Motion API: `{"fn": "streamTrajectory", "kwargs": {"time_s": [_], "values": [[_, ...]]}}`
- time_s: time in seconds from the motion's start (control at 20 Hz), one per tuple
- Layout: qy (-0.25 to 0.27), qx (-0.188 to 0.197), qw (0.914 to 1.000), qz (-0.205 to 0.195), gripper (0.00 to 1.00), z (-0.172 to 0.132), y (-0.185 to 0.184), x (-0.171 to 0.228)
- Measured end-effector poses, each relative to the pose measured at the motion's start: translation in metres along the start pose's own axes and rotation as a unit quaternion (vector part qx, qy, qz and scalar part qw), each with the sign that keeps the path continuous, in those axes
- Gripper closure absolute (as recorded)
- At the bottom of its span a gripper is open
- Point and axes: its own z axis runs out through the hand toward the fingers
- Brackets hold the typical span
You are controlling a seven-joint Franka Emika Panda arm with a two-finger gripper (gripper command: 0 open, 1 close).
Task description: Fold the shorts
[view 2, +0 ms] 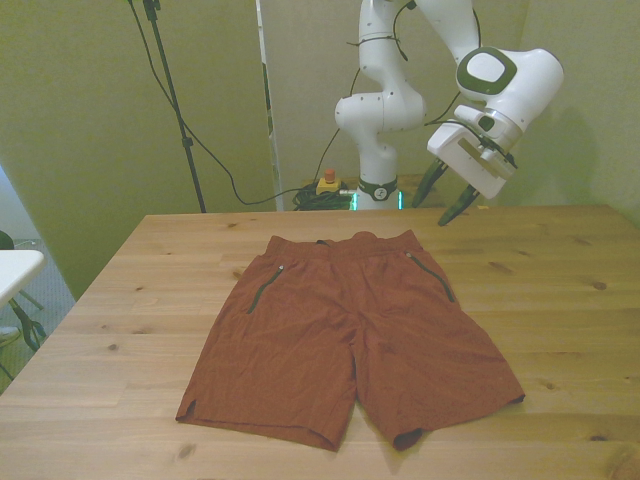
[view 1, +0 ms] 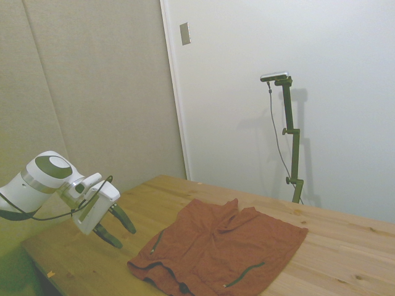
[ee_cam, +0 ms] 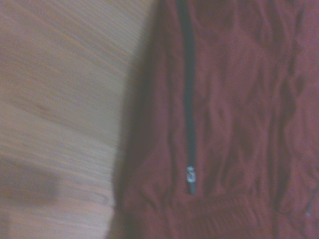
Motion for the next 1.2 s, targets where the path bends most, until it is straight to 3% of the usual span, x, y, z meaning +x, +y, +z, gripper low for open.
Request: {"fn": "streamTrajectory", "kwargs": {"time_s": [0.2,0.75,1.15,1.2], "values": [[0.013,-0.035,0.9993,-0.011,0.00,0.024,0.000,0.000],[0.004,-0.030,0.9987,-0.042,0.00,0.039,-0.027,-0.018],[-0.003,-0.040,0.9982,-0.044,0.00,0.056,-0.027,-0.014],[-0.004,-0.037,0.9983,-0.044,1.00,0.057,-0.028,-0.014]]}}
